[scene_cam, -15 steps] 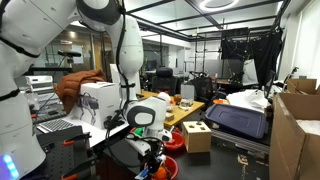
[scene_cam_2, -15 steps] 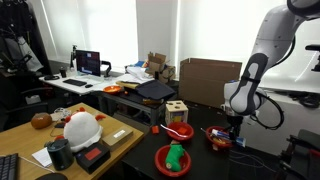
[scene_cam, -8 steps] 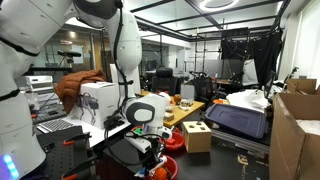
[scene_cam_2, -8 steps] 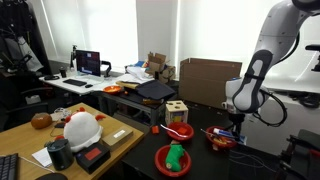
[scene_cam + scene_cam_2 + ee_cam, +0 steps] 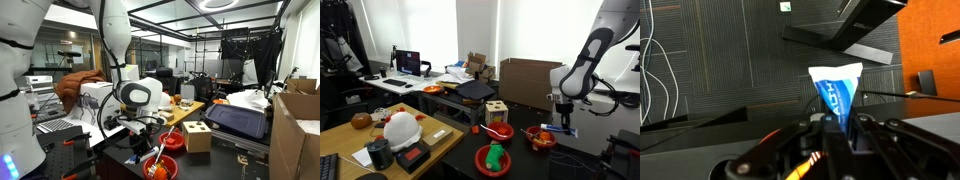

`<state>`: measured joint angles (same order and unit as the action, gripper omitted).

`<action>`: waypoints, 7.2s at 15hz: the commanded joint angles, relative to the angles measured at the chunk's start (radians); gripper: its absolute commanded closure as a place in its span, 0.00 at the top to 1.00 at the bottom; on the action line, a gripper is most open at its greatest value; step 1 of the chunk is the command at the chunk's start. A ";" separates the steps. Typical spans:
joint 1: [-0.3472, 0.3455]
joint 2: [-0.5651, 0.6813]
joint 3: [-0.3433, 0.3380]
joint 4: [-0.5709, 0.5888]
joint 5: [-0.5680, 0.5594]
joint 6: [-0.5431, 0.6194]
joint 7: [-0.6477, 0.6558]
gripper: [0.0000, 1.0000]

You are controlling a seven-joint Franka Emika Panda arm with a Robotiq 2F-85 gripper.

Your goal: Remove the tube from the orange bowl

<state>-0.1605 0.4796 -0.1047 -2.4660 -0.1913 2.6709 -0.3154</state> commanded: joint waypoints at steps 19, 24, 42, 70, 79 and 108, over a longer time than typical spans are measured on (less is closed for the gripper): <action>0.232 -0.128 0.072 0.085 0.001 -0.155 0.460 0.03; 0.299 -0.048 0.065 0.136 0.038 -0.135 0.652 0.03; 0.532 0.171 0.046 0.197 0.189 0.057 0.998 0.03; 0.502 0.372 0.170 0.326 0.377 0.006 1.232 0.03; 0.491 0.310 0.160 0.287 0.360 -0.008 1.169 0.76; 0.243 -0.569 0.118 0.094 -0.022 -0.475 0.647 1.00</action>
<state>0.1182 -0.0252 0.0021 -2.3766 -0.1915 2.2495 0.4189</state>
